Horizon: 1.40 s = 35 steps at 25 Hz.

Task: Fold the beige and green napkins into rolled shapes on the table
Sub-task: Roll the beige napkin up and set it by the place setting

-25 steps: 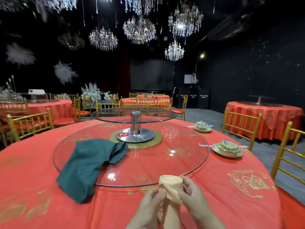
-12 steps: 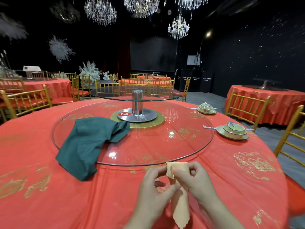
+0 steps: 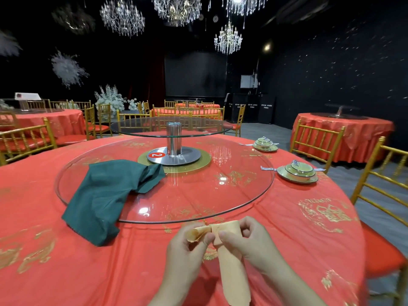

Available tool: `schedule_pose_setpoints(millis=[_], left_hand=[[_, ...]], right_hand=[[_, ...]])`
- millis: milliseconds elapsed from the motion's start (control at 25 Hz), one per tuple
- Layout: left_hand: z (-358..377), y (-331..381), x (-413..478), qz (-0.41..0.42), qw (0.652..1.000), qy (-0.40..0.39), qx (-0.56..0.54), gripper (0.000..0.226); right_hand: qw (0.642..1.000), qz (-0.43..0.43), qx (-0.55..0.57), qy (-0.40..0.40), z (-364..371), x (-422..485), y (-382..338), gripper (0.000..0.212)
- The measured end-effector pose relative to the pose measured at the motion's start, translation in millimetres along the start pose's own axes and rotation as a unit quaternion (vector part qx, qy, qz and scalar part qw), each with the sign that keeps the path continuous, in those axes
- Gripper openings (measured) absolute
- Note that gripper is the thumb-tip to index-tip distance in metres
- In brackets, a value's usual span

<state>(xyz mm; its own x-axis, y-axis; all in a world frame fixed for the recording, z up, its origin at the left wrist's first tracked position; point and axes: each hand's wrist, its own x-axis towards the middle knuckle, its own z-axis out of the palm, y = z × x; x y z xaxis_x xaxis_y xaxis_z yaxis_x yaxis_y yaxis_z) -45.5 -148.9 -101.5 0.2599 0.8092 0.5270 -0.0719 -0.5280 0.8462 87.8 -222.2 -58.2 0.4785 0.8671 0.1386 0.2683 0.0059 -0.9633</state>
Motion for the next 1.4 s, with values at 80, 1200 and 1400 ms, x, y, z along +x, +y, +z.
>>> schedule_pose_setpoints(millis=[80, 1200, 1400], left_hand=[[0.1, -1.7, -2.1, 0.044, 0.999, -0.001, 0.024, 0.018], [4.6, 14.4, -8.5, 0.074, 0.995, -0.064, 0.008, 0.016], [8.0, 17.9, -4.3, -0.029, 0.992, -0.058, -0.108, 0.031]], right_hand=[[1.000, 0.013, -0.014, 0.005, 0.0, 1.1, 1.2, 0.057], [0.999, -0.001, -0.008, 0.042, 8.0, -9.3, -0.2, 0.023], [0.999, -0.012, -0.003, 0.030, 7.1, -7.8, 0.8, 0.044]])
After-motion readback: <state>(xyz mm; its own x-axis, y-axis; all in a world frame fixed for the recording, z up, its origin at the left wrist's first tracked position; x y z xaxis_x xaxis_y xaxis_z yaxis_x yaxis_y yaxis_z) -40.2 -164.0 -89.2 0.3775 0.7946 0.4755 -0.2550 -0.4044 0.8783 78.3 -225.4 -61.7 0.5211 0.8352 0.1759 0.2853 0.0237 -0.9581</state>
